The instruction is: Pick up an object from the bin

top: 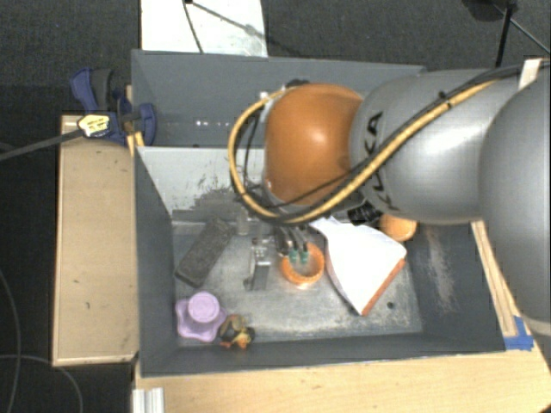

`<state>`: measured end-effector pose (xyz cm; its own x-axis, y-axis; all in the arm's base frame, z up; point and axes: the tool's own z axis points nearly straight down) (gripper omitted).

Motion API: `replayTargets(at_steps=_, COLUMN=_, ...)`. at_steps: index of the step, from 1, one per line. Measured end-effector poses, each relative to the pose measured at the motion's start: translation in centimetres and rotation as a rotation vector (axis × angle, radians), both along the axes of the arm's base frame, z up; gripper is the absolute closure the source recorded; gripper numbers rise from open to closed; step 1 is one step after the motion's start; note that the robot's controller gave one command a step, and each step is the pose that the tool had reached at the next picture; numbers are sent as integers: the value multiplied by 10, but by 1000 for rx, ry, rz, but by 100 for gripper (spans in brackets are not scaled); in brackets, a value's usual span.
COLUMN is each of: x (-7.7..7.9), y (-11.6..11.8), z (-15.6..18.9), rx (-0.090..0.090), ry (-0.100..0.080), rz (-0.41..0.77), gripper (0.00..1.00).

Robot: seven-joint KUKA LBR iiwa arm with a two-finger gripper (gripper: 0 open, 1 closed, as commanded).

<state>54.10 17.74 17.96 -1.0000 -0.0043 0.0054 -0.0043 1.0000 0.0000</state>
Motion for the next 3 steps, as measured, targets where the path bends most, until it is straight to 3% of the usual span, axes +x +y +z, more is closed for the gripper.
replayTargets(at_steps=1, x=2, y=-1, z=5, rx=2, ry=-7, rz=-5, gripper=0)
replayTargets(at_steps=2, x=-4, y=-28, z=27, rx=1, ry=-7, rz=35, gripper=0)
replayTargets(at_steps=3, x=1, y=-55, z=-9, rx=2, ry=-14, rz=52, gripper=0)
